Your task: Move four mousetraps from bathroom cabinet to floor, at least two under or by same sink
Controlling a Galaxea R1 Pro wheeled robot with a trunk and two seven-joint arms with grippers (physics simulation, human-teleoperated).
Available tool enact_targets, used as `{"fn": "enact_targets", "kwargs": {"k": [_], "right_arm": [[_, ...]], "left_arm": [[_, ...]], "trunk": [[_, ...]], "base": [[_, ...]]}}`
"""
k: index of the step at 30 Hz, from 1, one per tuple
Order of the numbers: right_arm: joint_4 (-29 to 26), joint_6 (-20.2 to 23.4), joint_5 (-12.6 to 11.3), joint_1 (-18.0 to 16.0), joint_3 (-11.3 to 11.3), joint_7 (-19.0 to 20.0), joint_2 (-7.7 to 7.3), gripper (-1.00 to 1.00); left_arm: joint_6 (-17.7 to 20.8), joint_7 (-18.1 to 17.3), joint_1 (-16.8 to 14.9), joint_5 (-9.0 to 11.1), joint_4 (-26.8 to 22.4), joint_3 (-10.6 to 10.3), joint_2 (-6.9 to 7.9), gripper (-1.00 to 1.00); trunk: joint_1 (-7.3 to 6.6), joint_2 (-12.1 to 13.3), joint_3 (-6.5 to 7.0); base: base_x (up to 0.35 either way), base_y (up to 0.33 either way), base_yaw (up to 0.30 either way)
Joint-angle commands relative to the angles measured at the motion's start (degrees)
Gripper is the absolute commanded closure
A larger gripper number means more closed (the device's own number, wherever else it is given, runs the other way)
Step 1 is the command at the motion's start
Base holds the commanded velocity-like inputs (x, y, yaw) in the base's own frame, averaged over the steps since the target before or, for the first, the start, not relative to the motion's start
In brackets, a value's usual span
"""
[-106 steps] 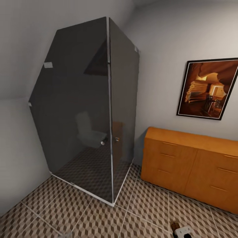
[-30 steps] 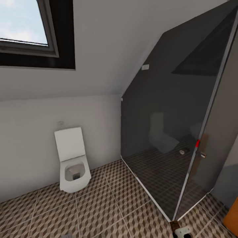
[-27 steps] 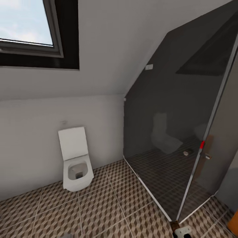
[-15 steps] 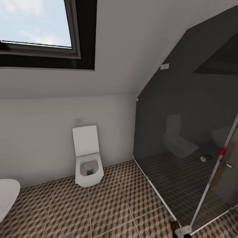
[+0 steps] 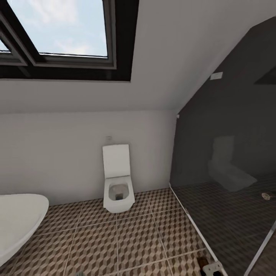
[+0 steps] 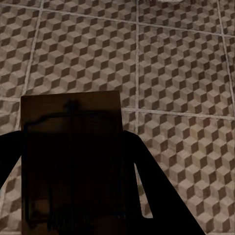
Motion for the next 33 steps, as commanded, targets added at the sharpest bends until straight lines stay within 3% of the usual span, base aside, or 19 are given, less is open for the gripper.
{"fn": "enact_targets", "kwargs": {"k": [1, 17, 33], "right_arm": [[0.19, -0.33, -0.73, -0.05, 0.52, 0.51, 0.02, 1.00], [0.19, -0.42, -1.15, -0.05, 0.43, 0.44, 0.00, 1.00], [0.19, -0.34, -0.69, -0.06, 0.59, 1.08, 0.02, 1.00]], "left_arm": [[-0.35, -0.18, -0.10, 0.40, 0.28, -0.44, -0.03, 1.00], [-0.35, -0.14, -0.10, 0.38, 0.28, -0.44, -0.02, 1.00], [-0.44, -0.21, -0.10, 0.41, 0.26, -0.44, -0.09, 1.00]], "trunk": [[0.02, -0.05, -0.02], [0.02, -0.05, -0.02], [0.02, -0.05, -0.02]], "base": [[0.000, 0.000, 0.300], [0.000, 0.000, 0.294], [0.000, 0.000, 0.030]]}}
